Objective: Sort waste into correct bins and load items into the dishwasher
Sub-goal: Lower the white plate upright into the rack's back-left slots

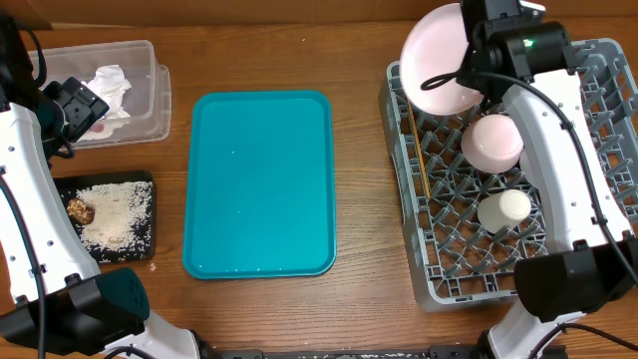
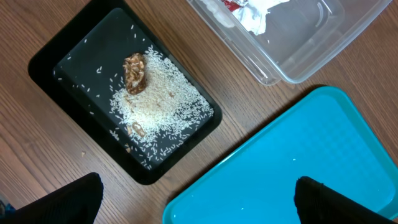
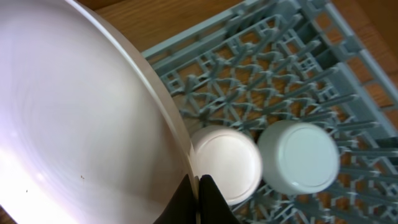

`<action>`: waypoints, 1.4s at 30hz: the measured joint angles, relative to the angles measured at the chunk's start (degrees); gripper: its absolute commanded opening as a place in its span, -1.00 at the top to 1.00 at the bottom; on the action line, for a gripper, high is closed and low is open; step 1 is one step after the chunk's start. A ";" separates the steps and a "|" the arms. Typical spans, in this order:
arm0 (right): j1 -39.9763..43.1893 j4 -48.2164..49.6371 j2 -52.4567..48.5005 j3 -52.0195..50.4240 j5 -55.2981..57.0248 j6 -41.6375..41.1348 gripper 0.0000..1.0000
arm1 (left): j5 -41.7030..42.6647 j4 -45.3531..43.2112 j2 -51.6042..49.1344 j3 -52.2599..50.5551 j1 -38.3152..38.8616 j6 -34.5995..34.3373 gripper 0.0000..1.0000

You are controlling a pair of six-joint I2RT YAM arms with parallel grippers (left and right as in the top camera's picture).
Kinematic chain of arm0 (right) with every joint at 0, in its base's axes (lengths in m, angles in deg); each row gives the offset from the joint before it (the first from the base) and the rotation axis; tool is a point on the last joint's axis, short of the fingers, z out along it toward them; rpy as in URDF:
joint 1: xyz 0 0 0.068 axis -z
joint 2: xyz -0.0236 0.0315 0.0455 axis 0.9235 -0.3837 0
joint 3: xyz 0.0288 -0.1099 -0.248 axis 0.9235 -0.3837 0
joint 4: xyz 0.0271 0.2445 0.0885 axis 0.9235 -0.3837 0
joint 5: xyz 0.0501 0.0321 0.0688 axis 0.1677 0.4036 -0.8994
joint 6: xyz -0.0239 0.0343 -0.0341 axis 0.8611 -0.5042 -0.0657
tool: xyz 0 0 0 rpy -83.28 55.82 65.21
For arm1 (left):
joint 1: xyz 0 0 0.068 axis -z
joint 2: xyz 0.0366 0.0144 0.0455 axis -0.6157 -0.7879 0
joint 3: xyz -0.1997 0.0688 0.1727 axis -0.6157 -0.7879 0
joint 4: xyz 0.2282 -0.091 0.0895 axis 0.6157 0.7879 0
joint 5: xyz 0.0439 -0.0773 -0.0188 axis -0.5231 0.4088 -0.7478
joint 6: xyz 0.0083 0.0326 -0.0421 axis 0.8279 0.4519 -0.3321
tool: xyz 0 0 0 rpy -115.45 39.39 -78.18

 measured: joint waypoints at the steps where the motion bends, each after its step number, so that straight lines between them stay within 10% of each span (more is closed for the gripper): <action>1: 0.48 0.28 -0.15 -0.83 1.38 0.24 0.92 | 0.00 -0.02 0.00 0.00 0.00 0.00 -1.00; 20: 0.66 8.87 -1.07 -13.35 14.49 1.11 0.91 | 0.00 0.00 0.00 0.00 0.00 0.00 -1.00; 24: -1.03 7.93 -1.07 -13.35 14.16 1.11 0.60 | 0.00 0.00 0.00 0.00 0.00 0.00 -0.99; 26: -2.56 7.52 -1.07 -13.35 14.10 0.70 -0.03 | 0.00 -0.02 0.00 0.00 0.00 0.00 -1.00; 28: -4.33 6.80 -1.07 -13.35 13.97 0.94 -0.20 | 0.00 -0.02 0.00 0.00 0.00 0.00 -1.00; 42: -9.42 -11.45 7.67 -2.47 -0.72 -7.21 -0.24 | 0.02 0.00 0.00 0.00 0.00 0.00 -1.00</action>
